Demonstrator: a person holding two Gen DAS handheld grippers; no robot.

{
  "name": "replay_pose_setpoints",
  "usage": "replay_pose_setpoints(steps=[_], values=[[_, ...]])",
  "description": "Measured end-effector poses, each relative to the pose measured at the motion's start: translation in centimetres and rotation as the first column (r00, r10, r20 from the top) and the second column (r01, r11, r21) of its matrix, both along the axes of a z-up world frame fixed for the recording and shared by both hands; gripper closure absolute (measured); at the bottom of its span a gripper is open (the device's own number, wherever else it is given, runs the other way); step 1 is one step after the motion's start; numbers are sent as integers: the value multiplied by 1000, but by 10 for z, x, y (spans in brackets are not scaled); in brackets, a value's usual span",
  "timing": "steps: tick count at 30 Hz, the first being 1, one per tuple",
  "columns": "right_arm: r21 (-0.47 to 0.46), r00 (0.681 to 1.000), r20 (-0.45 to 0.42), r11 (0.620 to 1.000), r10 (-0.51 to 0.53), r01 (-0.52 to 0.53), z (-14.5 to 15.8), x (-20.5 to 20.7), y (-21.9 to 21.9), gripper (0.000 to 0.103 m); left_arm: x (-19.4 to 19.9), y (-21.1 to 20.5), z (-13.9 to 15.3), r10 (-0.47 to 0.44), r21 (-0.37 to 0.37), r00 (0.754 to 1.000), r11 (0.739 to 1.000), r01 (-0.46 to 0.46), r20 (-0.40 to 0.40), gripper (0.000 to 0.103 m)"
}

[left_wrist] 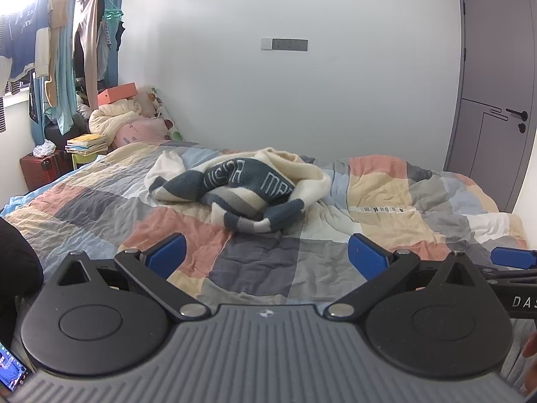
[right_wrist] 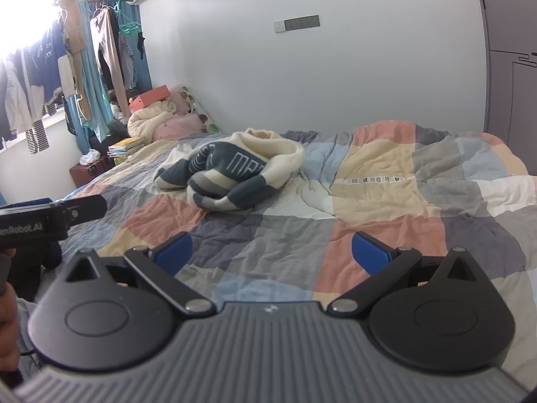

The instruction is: Fold large clothes

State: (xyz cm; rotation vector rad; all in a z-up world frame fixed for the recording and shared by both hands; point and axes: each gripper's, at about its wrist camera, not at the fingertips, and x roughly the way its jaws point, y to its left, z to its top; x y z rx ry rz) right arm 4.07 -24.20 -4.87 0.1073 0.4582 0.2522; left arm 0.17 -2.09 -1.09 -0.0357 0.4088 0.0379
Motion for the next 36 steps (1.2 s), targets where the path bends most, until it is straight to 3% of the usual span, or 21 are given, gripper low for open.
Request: replay_pose_setpoints(steps=[20, 28, 36], values=[[17, 1000, -25, 1000, 5, -5, -6, 6, -2, 0, 12, 0, -10, -9, -12, 1000, 1000, 9, -8, 0], [18, 998, -61, 1000, -4, 5, -17, 38, 4, 0, 38, 10, -22, -6, -29, 999, 1000, 5, -41, 0], [58, 997, -80, 998, -5, 10, -6, 70, 4, 0, 72, 29, -13, 7, -53, 999, 999, -9, -36, 0]])
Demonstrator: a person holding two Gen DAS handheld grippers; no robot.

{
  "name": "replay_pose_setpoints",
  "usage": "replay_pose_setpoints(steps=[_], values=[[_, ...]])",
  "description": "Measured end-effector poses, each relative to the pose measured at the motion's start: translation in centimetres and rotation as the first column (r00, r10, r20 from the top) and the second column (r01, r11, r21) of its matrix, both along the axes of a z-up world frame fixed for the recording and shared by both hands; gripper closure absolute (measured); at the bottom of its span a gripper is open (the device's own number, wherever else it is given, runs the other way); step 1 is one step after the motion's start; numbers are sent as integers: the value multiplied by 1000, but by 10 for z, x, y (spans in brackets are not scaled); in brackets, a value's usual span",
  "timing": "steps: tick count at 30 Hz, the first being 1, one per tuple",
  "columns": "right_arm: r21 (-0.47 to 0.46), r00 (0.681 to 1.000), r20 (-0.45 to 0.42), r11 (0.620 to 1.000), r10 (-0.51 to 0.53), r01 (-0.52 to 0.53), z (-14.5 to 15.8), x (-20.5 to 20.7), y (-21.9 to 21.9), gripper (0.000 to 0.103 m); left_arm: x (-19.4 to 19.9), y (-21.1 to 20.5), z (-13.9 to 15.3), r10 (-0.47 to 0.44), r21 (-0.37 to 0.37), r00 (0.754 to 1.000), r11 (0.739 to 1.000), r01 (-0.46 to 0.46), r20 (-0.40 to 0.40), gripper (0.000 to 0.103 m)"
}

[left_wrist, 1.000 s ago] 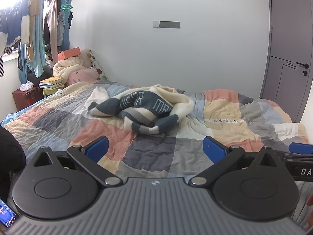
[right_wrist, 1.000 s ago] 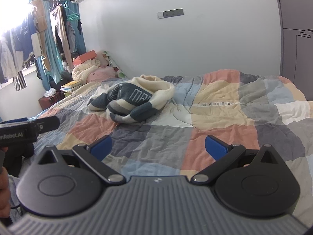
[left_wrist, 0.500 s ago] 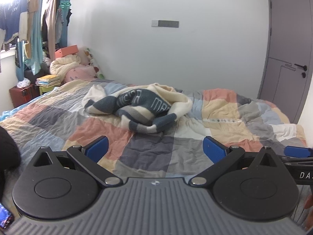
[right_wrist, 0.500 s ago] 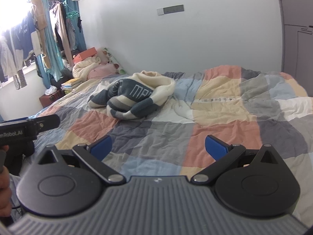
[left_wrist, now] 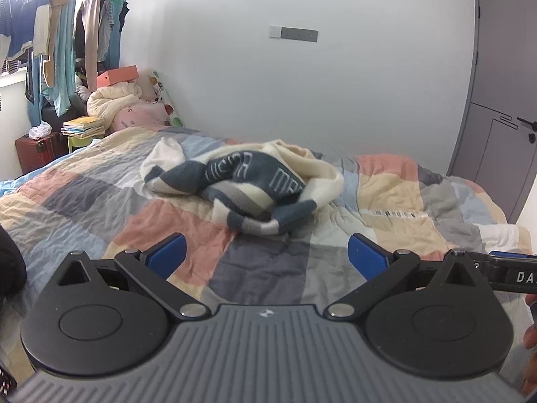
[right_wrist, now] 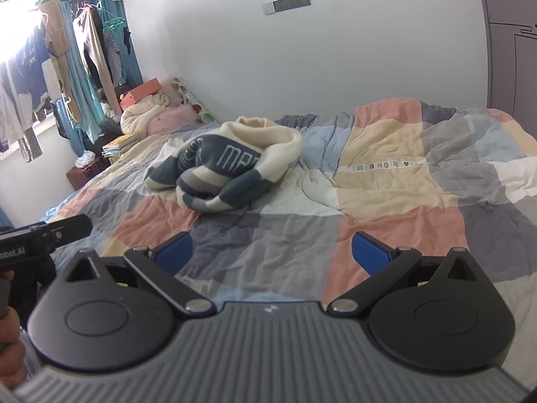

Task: Fold large clothes
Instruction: 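Reach both grippers into the sweater and close them on its fabric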

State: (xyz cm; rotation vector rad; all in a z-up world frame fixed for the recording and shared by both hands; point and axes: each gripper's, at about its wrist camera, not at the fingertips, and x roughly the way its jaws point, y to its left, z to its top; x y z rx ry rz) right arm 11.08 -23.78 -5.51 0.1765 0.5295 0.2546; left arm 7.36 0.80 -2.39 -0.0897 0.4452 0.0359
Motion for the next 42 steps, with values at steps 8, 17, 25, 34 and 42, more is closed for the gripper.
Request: replay_pose_setpoints(steps=[8, 17, 25, 34, 42], values=[[-12, 1000, 9, 1000, -10, 11, 24, 58, 12, 0, 74, 29, 13, -31, -63, 1000, 998, 31, -2, 0], [27, 1000, 4, 999, 30, -30, 19, 167, 25, 0, 199, 61, -5, -38, -106, 998, 994, 32, -57, 0], [59, 997, -56, 997, 61, -58, -29, 253, 54, 0, 280, 98, -76, -19, -161, 992, 987, -1, -122, 0], [190, 980, -167, 979, 107, -75, -116, 288, 75, 5, 312, 136, -157, 45, -238, 988, 968, -80, -148, 1], [255, 966, -206, 961, 159, -104, -146, 310, 85, 70, 331, 131, -189, -28, -294, 992, 956, -10, -125, 18]])
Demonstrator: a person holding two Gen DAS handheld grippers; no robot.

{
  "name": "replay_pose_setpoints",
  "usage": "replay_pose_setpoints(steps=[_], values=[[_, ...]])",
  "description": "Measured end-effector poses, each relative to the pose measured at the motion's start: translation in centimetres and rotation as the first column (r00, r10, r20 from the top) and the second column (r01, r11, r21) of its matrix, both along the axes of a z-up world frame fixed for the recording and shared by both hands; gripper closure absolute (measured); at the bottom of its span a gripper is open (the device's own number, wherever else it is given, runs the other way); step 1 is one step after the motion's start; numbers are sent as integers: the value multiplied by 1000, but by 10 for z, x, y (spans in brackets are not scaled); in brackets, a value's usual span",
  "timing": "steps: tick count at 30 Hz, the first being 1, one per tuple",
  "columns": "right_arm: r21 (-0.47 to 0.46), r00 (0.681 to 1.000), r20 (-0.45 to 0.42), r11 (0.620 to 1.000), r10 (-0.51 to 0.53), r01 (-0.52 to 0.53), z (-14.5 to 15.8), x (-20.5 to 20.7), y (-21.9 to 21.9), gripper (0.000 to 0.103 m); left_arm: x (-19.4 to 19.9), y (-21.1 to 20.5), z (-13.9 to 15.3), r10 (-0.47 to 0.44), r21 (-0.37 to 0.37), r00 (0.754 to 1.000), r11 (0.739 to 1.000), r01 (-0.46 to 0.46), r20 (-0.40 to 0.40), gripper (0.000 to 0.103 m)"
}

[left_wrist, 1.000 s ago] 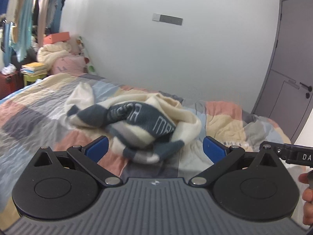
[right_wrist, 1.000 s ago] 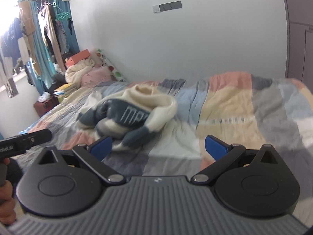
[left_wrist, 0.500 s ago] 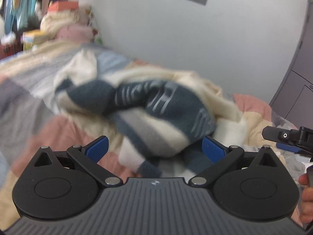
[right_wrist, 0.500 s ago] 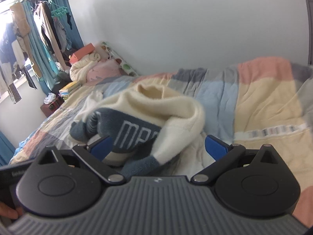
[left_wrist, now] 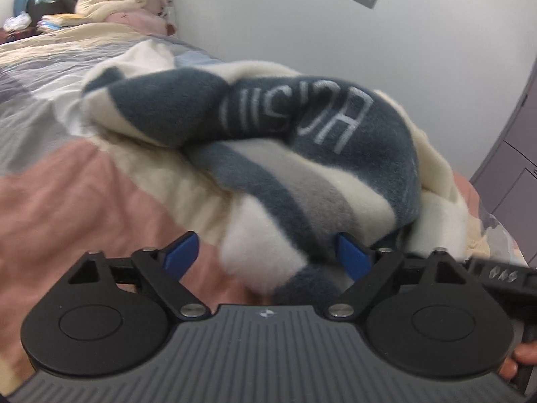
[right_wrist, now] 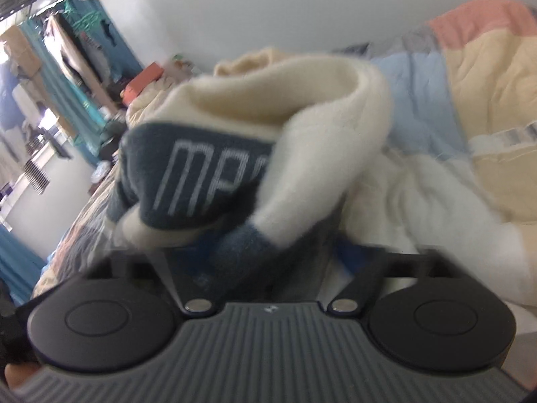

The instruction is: Fold large clothes

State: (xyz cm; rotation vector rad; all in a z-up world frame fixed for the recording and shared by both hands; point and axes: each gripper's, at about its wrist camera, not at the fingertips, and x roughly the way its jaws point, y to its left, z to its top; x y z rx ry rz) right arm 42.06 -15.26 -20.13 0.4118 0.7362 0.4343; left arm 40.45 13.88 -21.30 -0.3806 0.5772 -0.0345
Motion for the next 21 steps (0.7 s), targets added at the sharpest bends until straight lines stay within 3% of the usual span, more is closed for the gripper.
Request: replay_pose_setpoints(steps=[3, 7, 10, 13, 21], values=[[-8, 1000, 21, 1000, 22, -21, -2, -11, 4, 89, 8, -11, -2, 6, 0, 1000, 1000, -6, 5, 30], [-68, 995, 93, 997, 44, -37, 9, -22, 5, 93, 5, -20, 8, -22, 115, 999, 993, 17, 40, 52], [-57, 992, 127, 998, 20, -13, 23, -33, -5, 94, -2, -19, 18, -15, 83, 999, 996, 12, 33, 68], [-55, 991, 134, 998, 10, -3, 35, -46, -18, 94, -19, -28, 32, -27, 105, 999, 994, 22, 47, 80], [-174, 974, 228, 984, 9, 32, 67, -97, -39, 94, -94, -69, 43, -100, 145, 994, 985, 92, 48, 88]])
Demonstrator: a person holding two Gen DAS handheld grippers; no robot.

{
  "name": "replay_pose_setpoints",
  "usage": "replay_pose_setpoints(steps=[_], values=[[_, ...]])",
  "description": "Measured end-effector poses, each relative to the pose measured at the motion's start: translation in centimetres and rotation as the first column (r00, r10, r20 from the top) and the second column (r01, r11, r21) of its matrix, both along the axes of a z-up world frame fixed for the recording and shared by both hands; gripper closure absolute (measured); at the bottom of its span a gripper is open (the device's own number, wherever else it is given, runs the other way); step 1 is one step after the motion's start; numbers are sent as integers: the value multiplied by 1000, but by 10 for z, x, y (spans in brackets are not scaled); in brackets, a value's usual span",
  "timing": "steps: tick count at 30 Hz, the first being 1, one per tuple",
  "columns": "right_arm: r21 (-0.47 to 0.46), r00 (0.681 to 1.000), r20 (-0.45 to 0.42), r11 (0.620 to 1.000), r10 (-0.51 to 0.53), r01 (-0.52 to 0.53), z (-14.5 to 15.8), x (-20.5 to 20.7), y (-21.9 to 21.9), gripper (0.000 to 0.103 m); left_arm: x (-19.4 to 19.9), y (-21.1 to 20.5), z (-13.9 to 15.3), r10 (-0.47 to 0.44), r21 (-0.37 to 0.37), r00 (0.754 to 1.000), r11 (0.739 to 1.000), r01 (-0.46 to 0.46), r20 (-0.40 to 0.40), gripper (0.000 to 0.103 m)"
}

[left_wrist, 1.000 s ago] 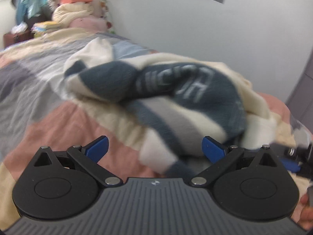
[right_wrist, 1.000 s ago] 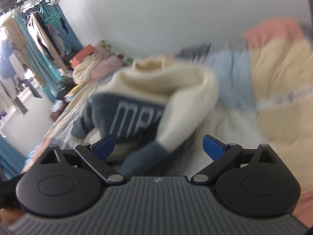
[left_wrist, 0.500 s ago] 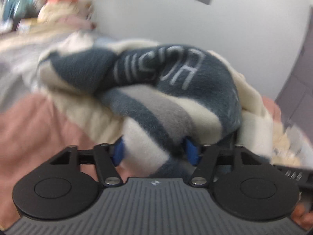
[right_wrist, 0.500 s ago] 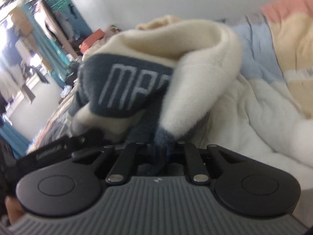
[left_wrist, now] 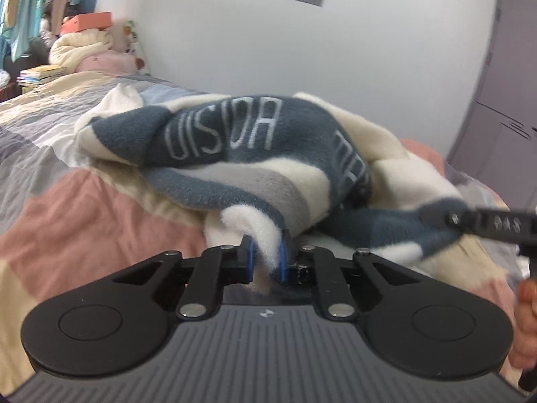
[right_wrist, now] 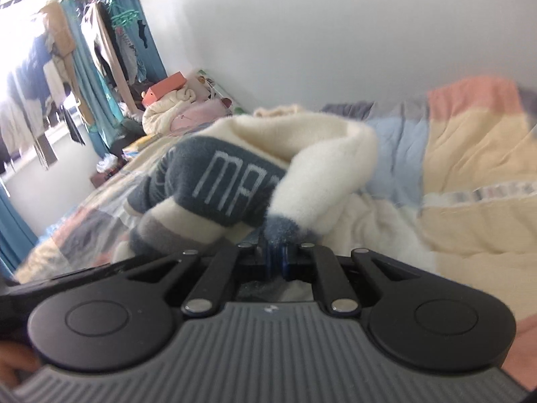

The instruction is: Fold large clothes

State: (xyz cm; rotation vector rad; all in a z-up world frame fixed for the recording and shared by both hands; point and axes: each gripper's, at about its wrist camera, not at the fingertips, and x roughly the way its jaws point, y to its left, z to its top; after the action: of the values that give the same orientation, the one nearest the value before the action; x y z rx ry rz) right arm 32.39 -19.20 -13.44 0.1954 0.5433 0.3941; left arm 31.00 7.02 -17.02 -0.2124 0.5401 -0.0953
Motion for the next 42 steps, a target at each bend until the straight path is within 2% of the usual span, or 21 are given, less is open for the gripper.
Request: replay_pose_setpoints(steps=[6, 9, 11, 13, 15, 18, 20, 23, 26, 28, 29, 30, 31, 32, 35, 37, 40, 42], values=[[-21, 997, 18, 996, -81, 81, 8, -39, -32, 94, -48, -38, 17, -70, -15, 998, 997, 70, 4, 88], [0, 990, 23, 991, -136, 136, 13, -65, -53, 94, -78, -62, 21, -121, -19, 993, 992, 121, 4, 88], [2, 981, 29, 982, -190, 190, 15, -80, -64, 94, -97, -76, 21, -149, -68, 989, 987, 148, -8, 88], [-19, 965, 19, 965, -260, 260, 11, -89, -73, 94, -113, -93, 15, -186, -78, 982, 980, 184, -23, 88], [-21, 941, -36, 942, -336, 335, 0, -91, -85, 94, -125, -112, 7, -219, -57, 975, 975, 216, -45, 88], [52, 875, -227, 892, -427, 449, -30, -80, -110, 94, -128, -126, -7, -233, -57, 968, 972, 228, -90, 88], [86, 837, -335, 870, -434, 485, -49, -69, -122, 94, -121, -125, -13, -238, -87, 961, 970, 228, -138, 87], [142, 817, -384, 846, -431, 513, -58, -65, -129, 92, -113, -115, -11, -252, -137, 956, 963, 232, -152, 85], [185, 828, -361, 838, -428, 514, -52, -69, -130, 91, -109, -108, -6, -260, -153, 951, 960, 236, -167, 77], [179, 824, -337, 829, -455, 530, -45, -72, -132, 82, -109, -106, 0, -275, -175, 942, 954, 242, -193, 65], [187, 823, -323, 821, -468, 540, -42, -74, -134, 67, -108, -104, 4, -281, -187, 937, 951, 244, -206, 63], [207, 824, -304, 811, -479, 548, -37, -76, -139, 47, -107, -100, 9, -289, -197, 933, 948, 248, -214, 59], [230, 827, -278, 802, -489, 552, -32, -80, -143, 38, -106, -97, 13, -294, -200, 931, 947, 252, -218, 57], [244, 830, -248, 797, -500, 553, -26, -86, -148, 34, -106, -96, 18, -295, -199, 929, 947, 253, -221, 56], [250, 856, -170, 818, -489, 517, -12, -87, -148, 34, -102, -90, 30, -293, -200, 924, 948, 247, -246, 54], [248, 879, -137, 844, -456, 476, -8, -81, -144, 34, -99, -84, 42, -299, -200, 922, 946, 254, -246, 48], [230, 919, -122, 890, -374, 393, -7, -67, -135, 34, -93, -76, 68, -312, -191, 930, 942, 276, -197, 40], [242, 933, -121, 901, -339, 359, -5, -55, -130, 34, -79, -71, 82, -296, -225, 934, 942, 250, -202, 40]])
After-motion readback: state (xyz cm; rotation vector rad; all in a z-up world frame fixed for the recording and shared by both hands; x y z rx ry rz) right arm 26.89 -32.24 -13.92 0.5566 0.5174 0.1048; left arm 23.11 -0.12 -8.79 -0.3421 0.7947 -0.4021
